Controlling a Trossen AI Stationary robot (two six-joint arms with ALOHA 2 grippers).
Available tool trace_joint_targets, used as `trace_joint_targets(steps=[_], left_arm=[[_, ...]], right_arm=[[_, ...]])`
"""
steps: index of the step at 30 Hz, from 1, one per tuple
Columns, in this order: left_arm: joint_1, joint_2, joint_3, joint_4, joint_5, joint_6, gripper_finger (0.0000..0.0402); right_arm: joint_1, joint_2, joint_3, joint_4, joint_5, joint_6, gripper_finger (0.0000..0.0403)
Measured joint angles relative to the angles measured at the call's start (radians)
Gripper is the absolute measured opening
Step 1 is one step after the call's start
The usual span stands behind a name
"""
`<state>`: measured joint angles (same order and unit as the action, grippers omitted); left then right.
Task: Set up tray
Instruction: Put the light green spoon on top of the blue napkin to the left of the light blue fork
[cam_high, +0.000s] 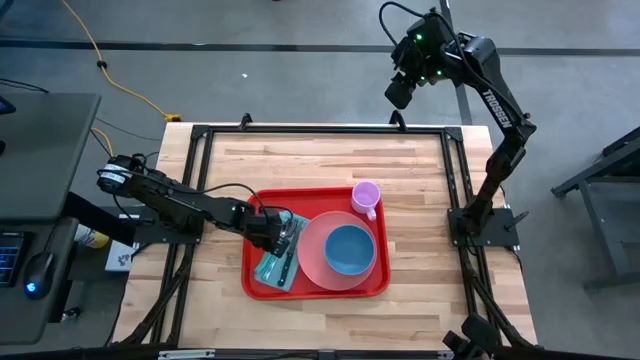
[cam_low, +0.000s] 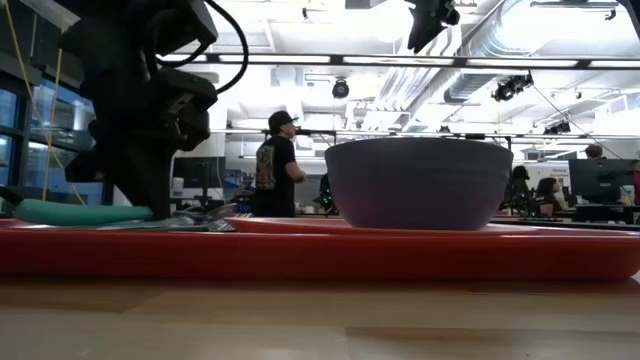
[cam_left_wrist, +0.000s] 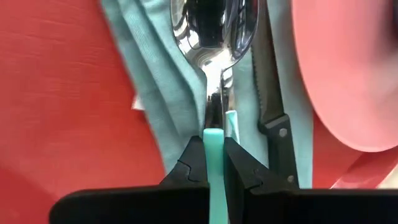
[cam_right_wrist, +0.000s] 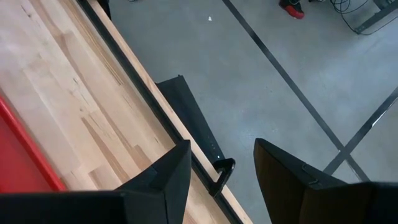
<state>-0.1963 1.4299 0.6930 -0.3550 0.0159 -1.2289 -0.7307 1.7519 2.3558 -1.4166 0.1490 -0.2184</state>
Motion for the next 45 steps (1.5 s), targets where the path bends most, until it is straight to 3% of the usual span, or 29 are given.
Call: trace_joint_targets(steps=[14, 19, 34, 45], left_arm=[[0.000, -0.120, 0.000, -0.126, -0.060, -0.011, 0.0040], [0.000, -0.110, 0.002, -0.032, -0.056, -0.007, 0.0040], [0.000, -0.093, -0.001, -0.025, -0.057, -0.007, 0.0040], [0.000, -0.015, 0.000, -0.003, -0.039, 0.005, 0.0040]], right_arm=[[0.000, 0.000, 0.000, -0.001, -0.002, 0.000, 0.0154], [0.000, 0.000, 0.000, -0.001, -0.002, 0.001, 0.0154], [0.000, 0.000, 0.000, -0.004, -0.002, 0.003, 0.0154], [0.000, 0.000, 0.000, -0.007, -0.002, 0.001, 0.0154]])
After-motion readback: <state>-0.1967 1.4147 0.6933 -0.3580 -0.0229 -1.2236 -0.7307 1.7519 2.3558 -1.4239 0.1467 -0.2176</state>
